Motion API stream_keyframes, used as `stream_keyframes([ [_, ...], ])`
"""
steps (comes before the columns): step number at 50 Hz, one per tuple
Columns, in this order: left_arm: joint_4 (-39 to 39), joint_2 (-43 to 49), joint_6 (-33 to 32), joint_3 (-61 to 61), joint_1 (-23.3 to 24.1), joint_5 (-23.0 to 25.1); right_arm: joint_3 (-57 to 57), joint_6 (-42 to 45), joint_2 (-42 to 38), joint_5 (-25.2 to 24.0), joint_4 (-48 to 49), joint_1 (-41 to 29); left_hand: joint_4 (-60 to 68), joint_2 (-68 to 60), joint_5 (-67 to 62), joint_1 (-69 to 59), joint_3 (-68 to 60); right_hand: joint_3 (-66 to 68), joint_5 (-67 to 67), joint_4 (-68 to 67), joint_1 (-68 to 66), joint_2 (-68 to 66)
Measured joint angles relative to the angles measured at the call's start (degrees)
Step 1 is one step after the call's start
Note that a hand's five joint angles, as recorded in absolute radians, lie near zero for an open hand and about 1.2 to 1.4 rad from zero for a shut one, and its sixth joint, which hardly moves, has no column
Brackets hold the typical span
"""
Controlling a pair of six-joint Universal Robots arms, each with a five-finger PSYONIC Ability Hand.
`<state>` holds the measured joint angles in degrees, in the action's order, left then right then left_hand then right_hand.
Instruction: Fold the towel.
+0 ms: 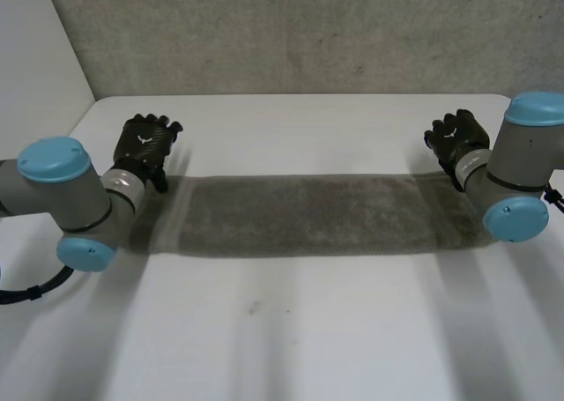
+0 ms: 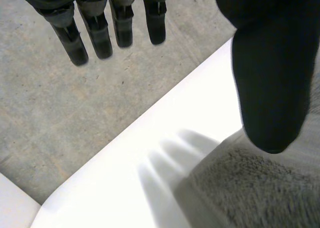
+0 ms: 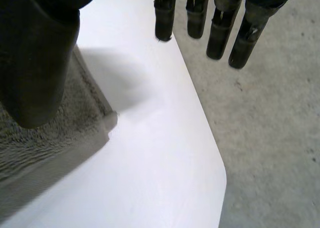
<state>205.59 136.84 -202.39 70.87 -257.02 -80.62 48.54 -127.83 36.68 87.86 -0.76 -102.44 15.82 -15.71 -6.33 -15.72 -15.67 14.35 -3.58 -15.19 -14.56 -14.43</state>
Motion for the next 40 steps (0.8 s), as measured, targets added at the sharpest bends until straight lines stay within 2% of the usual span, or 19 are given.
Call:
stream_keyframes([
  [3,0.12,-0.66,0.07,0.96,0.46,-0.05,-0.14,-0.93,0.58,1.75,-0.38,-0.07,-3.87,3.83,3.16,3.48,3.68,-0.32,0.00,0.05,0.73,0.11],
  [10,-0.02,-8.66,1.47,9.27,0.79,-0.15,6.74,-7.58,9.43,3.32,-2.11,0.12,-5.97,5.85,4.37,5.34,5.91,-0.32,0.00,0.05,0.92,0.11],
  [17,0.37,-22.29,4.69,23.72,0.48,-0.04,23.91,-12.91,23.67,-1.11,-2.80,0.90,-6.23,6.12,4.54,5.67,6.03,-0.33,0.00,0.05,1.14,0.11],
  [22,1.26,-28.54,8.07,31.30,0.53,0.02,33.58,-13.59,28.84,-4.60,-2.83,2.23,-6.25,6.14,4.56,5.67,6.04,-0.22,-0.14,0.05,0.81,0.11],
  [27,3.99,-30.85,11.67,35.69,0.61,0.03,39.20,-13.75,30.21,-6.25,-2.35,4.35,-6.27,6.15,4.58,5.67,6.04,1.11,-1.30,-0.87,-0.91,-1.14],
  [29,5.97,-31.10,13.02,37.06,0.63,0.00,40.82,-14.06,29.80,-6.68,-1.71,5.26,-6.27,6.15,4.58,5.67,6.05,7.77,-9.02,-6.90,-7.45,-7.12],
  [39,11.25,-30.50,14.41,39.09,0.31,-0.06,42.30,-15.35,23.53,-7.48,5.23,8.48,-6.27,6.17,4.58,5.68,6.05,22.75,-23.51,-21.61,-22.42,-22.55],
  [40,11.38,-30.43,14.38,39.17,0.29,-0.04,42.02,-15.29,22.61,-7.47,5.84,8.87,-6.27,6.17,4.58,5.68,6.05,26.95,-28.03,-26.03,-27.17,-26.62],
])
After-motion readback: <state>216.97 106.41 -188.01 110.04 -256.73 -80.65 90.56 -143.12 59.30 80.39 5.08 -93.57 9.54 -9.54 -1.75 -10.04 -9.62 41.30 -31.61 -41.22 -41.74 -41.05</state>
